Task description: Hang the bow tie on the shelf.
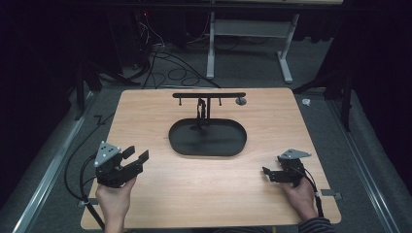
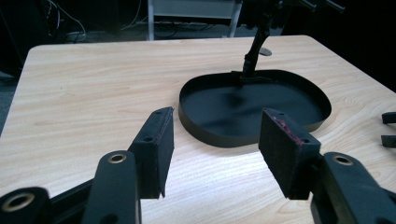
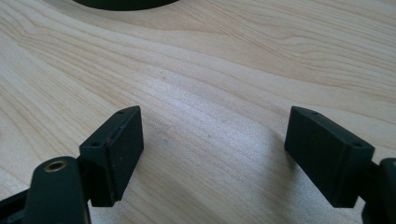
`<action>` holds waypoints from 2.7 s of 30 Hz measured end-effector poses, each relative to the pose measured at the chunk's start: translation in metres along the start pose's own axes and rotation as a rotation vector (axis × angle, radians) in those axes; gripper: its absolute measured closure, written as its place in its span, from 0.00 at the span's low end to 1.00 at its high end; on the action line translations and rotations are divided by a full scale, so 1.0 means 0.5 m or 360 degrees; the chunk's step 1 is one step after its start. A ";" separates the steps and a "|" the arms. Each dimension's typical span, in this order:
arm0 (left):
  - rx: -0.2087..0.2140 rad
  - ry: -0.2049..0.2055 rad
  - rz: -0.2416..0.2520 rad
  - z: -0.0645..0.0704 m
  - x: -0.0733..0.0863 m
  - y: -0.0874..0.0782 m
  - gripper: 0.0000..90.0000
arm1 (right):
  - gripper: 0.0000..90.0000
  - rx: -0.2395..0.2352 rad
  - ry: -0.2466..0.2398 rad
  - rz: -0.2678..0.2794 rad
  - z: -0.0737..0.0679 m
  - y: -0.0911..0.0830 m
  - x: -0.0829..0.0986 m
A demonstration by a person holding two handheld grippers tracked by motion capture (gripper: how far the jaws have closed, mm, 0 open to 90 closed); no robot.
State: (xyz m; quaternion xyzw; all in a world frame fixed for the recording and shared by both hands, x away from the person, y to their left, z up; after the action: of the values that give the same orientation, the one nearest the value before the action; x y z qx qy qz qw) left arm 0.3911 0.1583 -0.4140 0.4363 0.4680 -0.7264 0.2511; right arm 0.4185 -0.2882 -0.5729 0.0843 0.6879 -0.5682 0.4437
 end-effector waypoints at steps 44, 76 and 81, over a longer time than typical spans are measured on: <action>0.0003 -0.0072 -0.0090 -0.009 0.084 0.047 0.50 | 0.23 0.0000 0.0009 0.0001 -0.001 0.001 -0.001; 0.0027 -0.0092 -0.0152 0.001 0.122 0.085 0.49 | 0.23 0.0001 0.0008 0.0001 -0.001 0.001 -0.001; 0.0029 -0.0087 -0.0158 0.005 0.126 0.094 0.49 | 0.23 0.0000 0.0009 0.0002 -0.001 0.001 -0.001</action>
State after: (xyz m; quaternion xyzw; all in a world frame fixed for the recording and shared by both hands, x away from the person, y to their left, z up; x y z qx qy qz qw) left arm 0.3953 0.1384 -0.4901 0.3948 0.4754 -0.7538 0.2236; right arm 0.4189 -0.2874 -0.5728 0.0862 0.6890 -0.5677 0.4421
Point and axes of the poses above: each handheld gripper's, and its own axes: y roughly forward along the jaws, x roughly out of its underside, z roughly to its right, the point moved 10 cm from there along y, roughly forward along the jaws, and after that the axes turned 2 degrees about -y, right-handed, at the moved point
